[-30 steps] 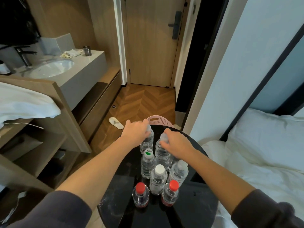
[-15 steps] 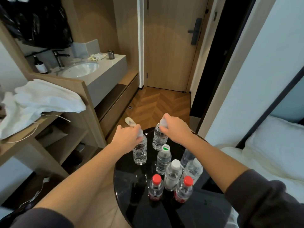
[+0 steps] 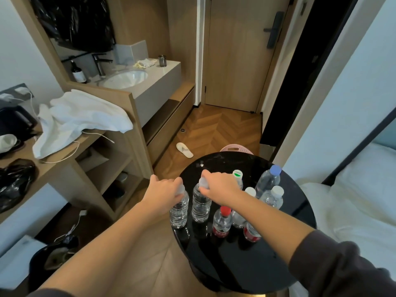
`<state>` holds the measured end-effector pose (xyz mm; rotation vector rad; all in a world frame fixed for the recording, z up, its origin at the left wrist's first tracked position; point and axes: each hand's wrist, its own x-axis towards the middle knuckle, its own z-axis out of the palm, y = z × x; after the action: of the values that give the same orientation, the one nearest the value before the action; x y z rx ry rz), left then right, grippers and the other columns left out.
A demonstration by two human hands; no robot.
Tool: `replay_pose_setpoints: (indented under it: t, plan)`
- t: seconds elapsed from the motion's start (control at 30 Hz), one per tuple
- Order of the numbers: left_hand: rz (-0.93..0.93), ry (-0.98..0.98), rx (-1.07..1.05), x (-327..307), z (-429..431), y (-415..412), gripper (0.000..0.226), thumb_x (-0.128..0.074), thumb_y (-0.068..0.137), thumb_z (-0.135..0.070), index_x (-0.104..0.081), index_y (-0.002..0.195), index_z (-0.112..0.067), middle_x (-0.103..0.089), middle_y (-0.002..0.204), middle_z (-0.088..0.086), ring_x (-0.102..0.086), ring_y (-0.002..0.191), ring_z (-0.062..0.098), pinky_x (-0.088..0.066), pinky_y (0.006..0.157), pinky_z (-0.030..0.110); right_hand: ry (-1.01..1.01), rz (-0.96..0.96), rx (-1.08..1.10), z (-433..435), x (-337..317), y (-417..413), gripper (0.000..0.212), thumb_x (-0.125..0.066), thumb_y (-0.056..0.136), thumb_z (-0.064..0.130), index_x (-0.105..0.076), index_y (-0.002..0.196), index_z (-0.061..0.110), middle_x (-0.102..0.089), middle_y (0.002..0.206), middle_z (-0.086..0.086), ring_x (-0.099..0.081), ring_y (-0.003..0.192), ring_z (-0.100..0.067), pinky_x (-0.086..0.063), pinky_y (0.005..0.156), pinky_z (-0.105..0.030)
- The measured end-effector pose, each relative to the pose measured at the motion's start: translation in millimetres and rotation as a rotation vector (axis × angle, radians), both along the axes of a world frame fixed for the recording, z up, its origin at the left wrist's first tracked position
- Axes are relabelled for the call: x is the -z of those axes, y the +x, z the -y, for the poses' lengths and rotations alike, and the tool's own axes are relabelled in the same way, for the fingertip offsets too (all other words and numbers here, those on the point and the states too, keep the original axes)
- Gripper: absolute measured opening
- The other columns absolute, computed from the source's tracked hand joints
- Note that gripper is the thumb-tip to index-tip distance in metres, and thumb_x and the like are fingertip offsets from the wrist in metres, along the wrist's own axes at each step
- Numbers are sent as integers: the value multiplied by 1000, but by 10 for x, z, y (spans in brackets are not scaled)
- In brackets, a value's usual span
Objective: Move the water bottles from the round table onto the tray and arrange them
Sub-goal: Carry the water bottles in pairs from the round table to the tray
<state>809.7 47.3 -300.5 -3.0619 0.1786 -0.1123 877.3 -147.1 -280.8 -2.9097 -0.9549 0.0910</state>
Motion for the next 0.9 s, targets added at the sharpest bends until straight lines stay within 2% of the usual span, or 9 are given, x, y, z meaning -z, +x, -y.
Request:
replay_pose_setpoints:
  t: [0.1,0.27,0.43,0.57,0.7,0.8,0.9]
  plan:
    - [-26,-20,13,105,-35,-105,23,-38,95,-45,-45,106,-26,-62,86,-10,-59,77,14,-33,79,39,-35,-24,24,-18,106,-165,35,-45,94,48,-44,115,20,-67,97,-6,-65,86,-32,-39,63,-36]
    - [13,-25,49,173,-43,-195,25,-38,94,-44,-47,107,-24,-63,86,-8,-60,76,15,-29,74,37,-49,-31,84,-19,200,-389,34,-45,94,47,-44,116,20,-67,94,-4,-66,83,-30,-37,61,-35]
    - [-45,-86,86,184,-76,-223,26,-41,96,-46,-45,112,-26,-63,97,-10,-60,86,14,-34,83,40,-4,-65,155,-54,224,-554,33,-47,95,45,-44,115,20,-66,95,-5,-65,85,-29,-39,62,-35]
    - [-92,-284,46,253,-127,-263,26,-48,95,-46,-45,113,-29,-59,107,-13,-59,94,12,-35,91,39,62,-114,233,-76,220,-632,30,-48,95,41,-43,116,20,-62,95,-4,-61,83,-26,-41,61,-35]
    - [-61,-489,-17,371,-131,-332,27,-54,91,-44,-50,115,-31,-55,106,-14,-55,97,12,-38,87,36,122,-120,344,-101,285,-724,27,-46,97,42,-43,112,19,-61,97,-4,-60,82,-25,-46,63,-37]
    - [-16,-660,-66,504,-152,-381,34,-60,87,-44,-52,119,-35,-47,103,-12,-51,95,9,-45,85,34,133,-72,417,-99,399,-814,36,-45,97,51,-44,114,19,-62,97,-3,-61,87,-25,-40,64,-34]
    - [-24,-907,-72,652,-187,-432,46,-68,82,-39,-50,124,-34,-45,114,-13,-48,106,3,-41,90,24,311,-236,496,-90,557,-918,47,-56,92,48,-42,127,20,-64,107,-3,-61,98,-25,-48,75,-37]
